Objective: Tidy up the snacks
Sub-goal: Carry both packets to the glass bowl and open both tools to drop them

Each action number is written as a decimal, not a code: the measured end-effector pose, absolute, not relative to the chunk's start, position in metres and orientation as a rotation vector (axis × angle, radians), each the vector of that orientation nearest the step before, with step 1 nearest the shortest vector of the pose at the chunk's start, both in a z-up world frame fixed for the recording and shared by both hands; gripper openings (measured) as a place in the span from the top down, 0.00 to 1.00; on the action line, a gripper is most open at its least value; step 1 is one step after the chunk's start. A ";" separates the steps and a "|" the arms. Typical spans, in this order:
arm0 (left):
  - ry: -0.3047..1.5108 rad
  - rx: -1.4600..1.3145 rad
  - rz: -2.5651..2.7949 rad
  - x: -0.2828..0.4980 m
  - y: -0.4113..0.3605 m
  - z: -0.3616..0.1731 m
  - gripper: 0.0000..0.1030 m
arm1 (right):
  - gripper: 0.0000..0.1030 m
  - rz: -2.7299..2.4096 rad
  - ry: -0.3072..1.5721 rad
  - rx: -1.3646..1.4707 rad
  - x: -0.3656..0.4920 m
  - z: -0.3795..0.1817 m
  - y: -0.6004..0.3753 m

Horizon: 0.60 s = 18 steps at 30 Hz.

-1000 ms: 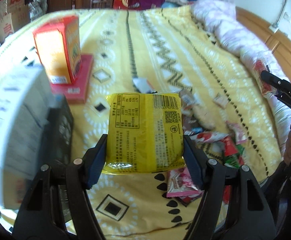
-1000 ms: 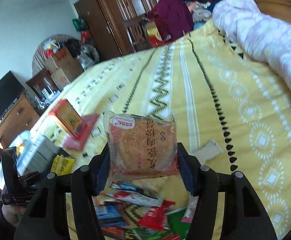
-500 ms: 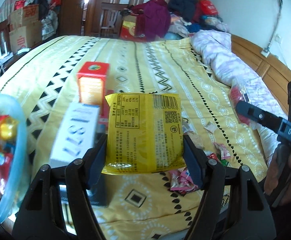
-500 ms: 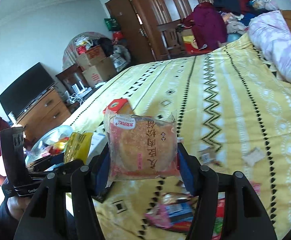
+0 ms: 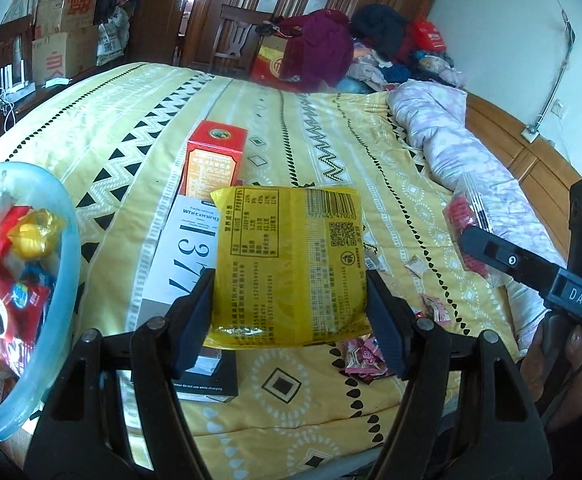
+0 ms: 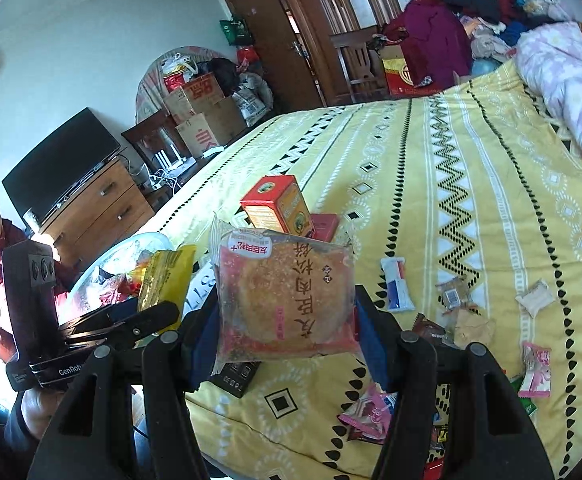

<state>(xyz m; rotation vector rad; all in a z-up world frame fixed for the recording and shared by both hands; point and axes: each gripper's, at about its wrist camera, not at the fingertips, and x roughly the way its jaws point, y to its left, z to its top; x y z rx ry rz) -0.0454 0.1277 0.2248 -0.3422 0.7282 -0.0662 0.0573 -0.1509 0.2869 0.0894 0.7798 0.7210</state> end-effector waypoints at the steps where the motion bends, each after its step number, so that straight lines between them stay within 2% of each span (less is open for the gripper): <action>1: 0.727 -0.343 -0.064 -0.047 0.130 0.225 0.30 | 0.38 0.724 0.777 0.082 0.056 0.289 -0.148; 10: 0.687 -0.368 -0.020 -0.067 0.170 0.239 0.30 | 0.38 0.783 0.756 0.048 0.045 0.306 -0.102; 18: 0.648 -0.434 0.138 -0.100 0.244 0.246 0.30 | 0.38 0.918 0.744 0.002 0.029 0.320 -0.018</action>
